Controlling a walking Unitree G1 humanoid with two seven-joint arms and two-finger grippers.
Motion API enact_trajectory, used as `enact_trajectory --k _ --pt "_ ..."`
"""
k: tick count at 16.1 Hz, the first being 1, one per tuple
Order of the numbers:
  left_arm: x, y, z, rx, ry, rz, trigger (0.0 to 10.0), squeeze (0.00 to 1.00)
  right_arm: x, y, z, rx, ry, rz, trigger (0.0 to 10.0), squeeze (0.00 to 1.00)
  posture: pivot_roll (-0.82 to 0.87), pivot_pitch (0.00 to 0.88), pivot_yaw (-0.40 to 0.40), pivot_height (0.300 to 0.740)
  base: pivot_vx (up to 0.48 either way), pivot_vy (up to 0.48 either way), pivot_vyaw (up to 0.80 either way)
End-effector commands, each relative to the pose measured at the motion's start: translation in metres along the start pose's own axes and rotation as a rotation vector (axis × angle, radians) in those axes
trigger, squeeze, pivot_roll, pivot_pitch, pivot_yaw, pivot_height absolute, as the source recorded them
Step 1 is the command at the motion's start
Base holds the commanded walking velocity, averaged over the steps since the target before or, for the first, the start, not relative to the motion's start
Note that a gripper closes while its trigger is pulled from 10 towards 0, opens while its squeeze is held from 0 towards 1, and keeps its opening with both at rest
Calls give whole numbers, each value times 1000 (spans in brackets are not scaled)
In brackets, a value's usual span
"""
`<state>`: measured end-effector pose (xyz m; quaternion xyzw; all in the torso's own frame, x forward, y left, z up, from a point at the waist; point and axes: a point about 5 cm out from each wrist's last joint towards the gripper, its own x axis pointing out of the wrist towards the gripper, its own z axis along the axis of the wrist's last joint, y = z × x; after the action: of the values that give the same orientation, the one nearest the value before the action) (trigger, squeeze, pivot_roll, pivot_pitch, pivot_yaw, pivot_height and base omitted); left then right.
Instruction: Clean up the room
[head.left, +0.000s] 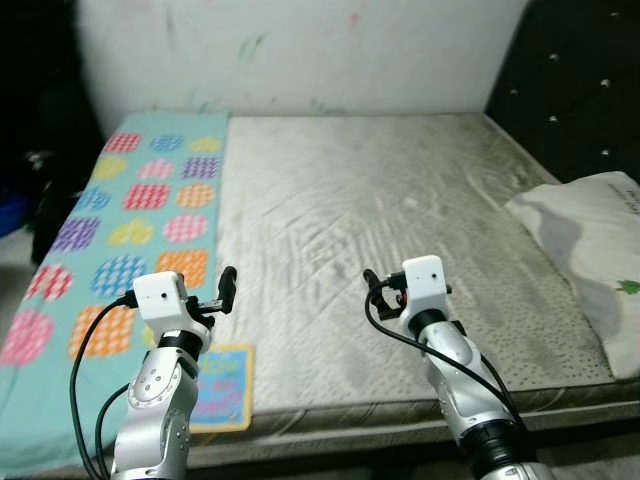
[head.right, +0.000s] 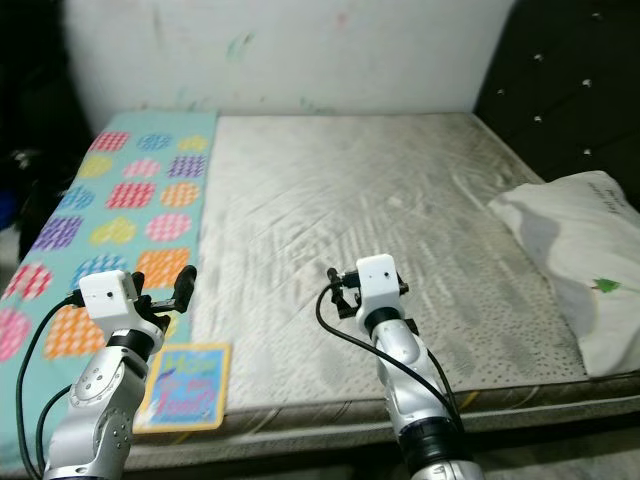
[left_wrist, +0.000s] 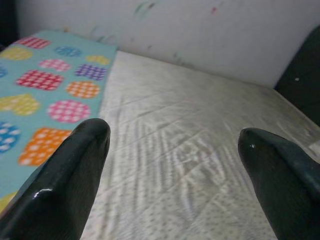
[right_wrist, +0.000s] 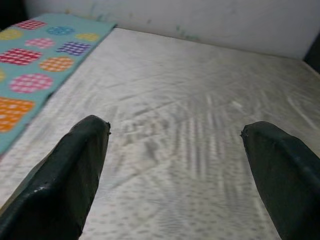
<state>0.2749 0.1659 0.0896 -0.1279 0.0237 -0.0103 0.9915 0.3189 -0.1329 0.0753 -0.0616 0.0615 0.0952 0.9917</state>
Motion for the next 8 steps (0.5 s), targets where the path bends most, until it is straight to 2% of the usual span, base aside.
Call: enact_trajectory --k 1,3,4,6,8 --pt "2 -8 -1 -4 10 -17 10000 0 1 -10 4 -7 -10 -26 10000 0 -116 0 -27 740 244 0 0" --pt "2 -8 -1 -4 11 -13 10000 0 0 -12 7 -8 -27 -41 10000 0 -109 0 -29 740 240 0 0" --pt "1 -8 -1 2 10 -14 10000 0 -1 -13 7 45 -19 -61 10000 0 -109 0 -29 740 240 0 0" --pt "1 -6 0 -2 4 -5 10000 0 -1 -13 12 72 -37 -57 10000 0 -102 0 -31 740 244 0 0" --pt "0 -5 7 4 -28 20 10000 0 -2 -11 23 110 -70 -47 10000 0 -104 0 -29 740 0 0 0"
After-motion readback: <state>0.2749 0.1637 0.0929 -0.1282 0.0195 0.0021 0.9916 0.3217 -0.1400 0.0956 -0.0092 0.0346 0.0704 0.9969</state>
